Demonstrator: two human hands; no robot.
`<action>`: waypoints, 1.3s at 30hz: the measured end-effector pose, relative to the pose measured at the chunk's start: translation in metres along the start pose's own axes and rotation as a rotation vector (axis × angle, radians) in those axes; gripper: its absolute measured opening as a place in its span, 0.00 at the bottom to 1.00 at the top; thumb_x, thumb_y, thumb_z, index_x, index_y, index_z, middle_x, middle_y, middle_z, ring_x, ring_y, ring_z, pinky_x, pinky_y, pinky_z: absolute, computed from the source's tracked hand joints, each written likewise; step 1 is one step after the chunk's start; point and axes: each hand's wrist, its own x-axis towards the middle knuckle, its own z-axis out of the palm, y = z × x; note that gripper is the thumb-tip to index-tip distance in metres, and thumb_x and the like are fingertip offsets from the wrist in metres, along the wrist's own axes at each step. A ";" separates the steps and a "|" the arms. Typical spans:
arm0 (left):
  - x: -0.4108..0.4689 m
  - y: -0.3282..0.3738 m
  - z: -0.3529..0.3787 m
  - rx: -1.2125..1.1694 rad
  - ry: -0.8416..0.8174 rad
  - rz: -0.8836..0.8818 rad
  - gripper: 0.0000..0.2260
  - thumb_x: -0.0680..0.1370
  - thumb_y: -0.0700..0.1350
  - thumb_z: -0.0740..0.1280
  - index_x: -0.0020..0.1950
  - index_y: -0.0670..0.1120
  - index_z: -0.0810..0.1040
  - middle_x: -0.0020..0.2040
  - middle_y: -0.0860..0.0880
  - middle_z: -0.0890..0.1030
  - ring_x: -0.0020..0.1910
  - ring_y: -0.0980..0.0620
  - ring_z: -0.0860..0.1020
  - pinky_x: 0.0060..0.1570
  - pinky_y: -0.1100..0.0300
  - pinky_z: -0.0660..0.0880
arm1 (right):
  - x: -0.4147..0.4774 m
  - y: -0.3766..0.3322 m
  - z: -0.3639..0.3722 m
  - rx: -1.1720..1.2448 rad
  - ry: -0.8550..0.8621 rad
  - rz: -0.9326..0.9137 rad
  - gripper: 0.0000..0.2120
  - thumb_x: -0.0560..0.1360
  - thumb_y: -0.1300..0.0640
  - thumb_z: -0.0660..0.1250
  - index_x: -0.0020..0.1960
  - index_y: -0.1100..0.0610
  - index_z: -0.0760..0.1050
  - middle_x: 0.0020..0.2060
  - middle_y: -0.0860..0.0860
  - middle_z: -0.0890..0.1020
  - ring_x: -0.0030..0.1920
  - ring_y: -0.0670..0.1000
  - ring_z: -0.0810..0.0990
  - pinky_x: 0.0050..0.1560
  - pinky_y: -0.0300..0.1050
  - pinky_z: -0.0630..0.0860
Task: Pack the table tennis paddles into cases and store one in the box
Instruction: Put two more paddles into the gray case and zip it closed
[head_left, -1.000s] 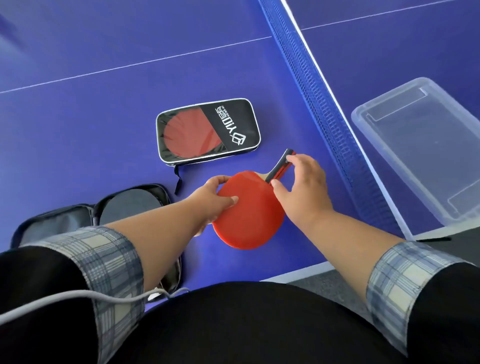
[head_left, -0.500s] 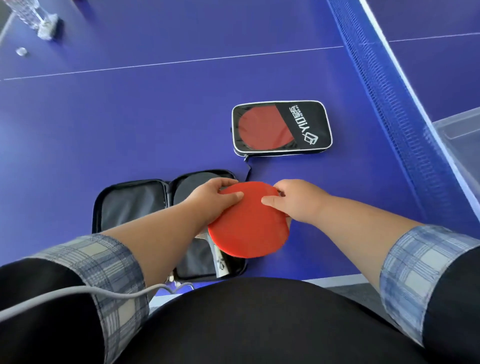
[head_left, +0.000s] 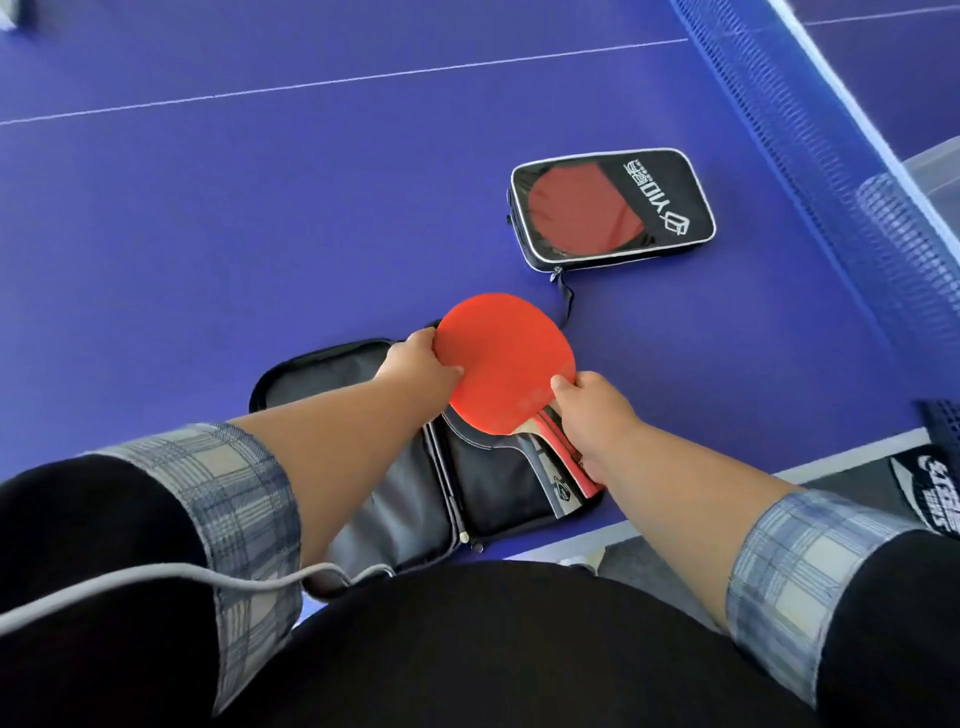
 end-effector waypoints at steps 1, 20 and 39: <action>0.002 -0.001 0.000 0.006 -0.009 -0.003 0.23 0.76 0.47 0.67 0.71 0.49 0.71 0.58 0.48 0.78 0.47 0.48 0.77 0.43 0.58 0.70 | -0.002 0.003 0.004 0.004 0.012 0.011 0.16 0.82 0.46 0.57 0.57 0.57 0.76 0.45 0.54 0.80 0.47 0.57 0.79 0.53 0.55 0.77; 0.003 -0.018 0.017 -0.003 0.079 -0.097 0.33 0.74 0.53 0.70 0.77 0.50 0.64 0.70 0.44 0.68 0.35 0.58 0.70 0.44 0.57 0.70 | -0.016 0.017 -0.004 0.018 -0.037 -0.100 0.32 0.70 0.50 0.75 0.71 0.49 0.66 0.55 0.45 0.81 0.54 0.48 0.80 0.54 0.45 0.75; -0.004 -0.034 0.024 -0.117 0.169 -0.075 0.25 0.77 0.54 0.66 0.74 0.51 0.69 0.67 0.53 0.76 0.57 0.53 0.77 0.47 0.61 0.68 | -0.024 0.054 0.001 -0.126 -0.326 -0.069 0.15 0.73 0.47 0.73 0.56 0.50 0.74 0.50 0.47 0.82 0.51 0.48 0.82 0.53 0.48 0.78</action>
